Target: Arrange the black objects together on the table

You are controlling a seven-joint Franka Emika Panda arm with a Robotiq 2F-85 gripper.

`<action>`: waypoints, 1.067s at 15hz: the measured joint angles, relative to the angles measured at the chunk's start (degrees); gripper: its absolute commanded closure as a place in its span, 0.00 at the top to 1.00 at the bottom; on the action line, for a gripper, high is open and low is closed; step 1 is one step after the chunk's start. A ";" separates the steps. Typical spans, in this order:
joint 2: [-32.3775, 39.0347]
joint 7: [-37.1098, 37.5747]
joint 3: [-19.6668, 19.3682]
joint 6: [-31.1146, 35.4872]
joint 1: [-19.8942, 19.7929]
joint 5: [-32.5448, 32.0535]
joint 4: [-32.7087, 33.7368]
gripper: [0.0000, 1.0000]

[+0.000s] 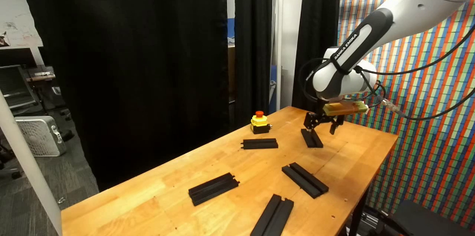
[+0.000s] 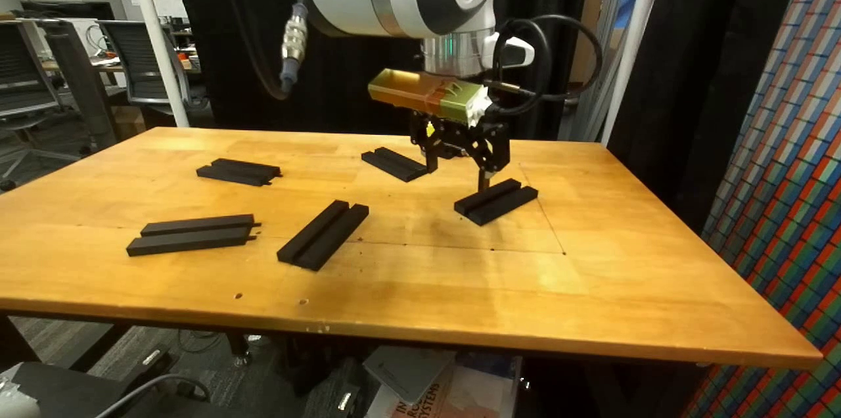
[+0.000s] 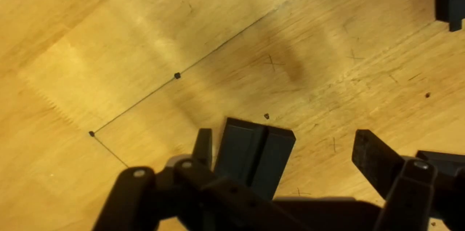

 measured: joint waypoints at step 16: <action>20.46 -1.28 -0.12 -0.14 -3.39 4.98 18.93 1.00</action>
